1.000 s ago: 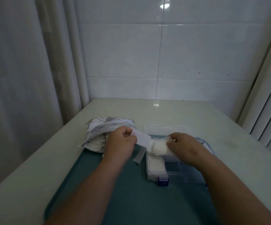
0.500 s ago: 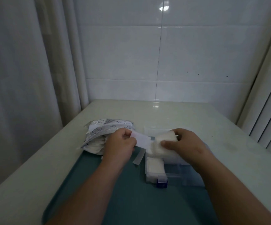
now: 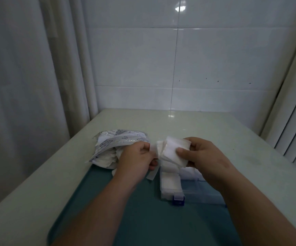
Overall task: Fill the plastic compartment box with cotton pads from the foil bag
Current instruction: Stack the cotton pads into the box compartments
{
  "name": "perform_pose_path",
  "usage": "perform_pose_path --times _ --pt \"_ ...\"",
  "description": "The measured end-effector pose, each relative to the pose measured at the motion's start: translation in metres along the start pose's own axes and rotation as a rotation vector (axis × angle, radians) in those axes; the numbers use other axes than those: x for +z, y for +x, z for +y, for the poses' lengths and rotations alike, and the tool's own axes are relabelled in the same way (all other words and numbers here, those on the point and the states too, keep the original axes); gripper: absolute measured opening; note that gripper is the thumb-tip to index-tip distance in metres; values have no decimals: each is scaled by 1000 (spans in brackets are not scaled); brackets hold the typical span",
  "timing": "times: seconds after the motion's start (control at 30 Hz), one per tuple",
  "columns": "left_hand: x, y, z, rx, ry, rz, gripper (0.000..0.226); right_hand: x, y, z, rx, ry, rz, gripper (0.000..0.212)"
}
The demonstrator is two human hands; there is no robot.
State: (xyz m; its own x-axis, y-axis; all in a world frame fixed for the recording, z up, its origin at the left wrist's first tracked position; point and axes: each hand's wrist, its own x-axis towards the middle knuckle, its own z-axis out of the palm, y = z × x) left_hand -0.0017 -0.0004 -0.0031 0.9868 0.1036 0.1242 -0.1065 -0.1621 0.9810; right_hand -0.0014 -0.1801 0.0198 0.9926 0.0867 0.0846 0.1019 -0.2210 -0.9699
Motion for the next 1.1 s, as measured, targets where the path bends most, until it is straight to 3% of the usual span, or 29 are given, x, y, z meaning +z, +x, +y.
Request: perform_pose_path --times 0.2,0.33,0.43,0.57,0.7,1.0,1.1 --pt "2 -5 5 -30 -140 -115 15 3 -1 0 -18 -3 16 11" --pt "2 -5 8 -79 -271 -102 18 3 -1 2 0 -26 26 15" --pt "3 -4 6 -25 -167 -69 17 4 -2 0 0 -43 55 21" --pt "2 -2 1 9 -36 -24 17 -3 -1 -5 -46 -152 216 25" --pt "2 -4 3 26 -1 -51 16 -1 -5 -9 -77 -76 154 18" --pt "1 -7 8 -8 -77 -110 15 5 -4 -4 -39 -161 62 11" --pt "-3 -3 3 32 140 3 30 2 -3 -4 -50 -145 141 12"
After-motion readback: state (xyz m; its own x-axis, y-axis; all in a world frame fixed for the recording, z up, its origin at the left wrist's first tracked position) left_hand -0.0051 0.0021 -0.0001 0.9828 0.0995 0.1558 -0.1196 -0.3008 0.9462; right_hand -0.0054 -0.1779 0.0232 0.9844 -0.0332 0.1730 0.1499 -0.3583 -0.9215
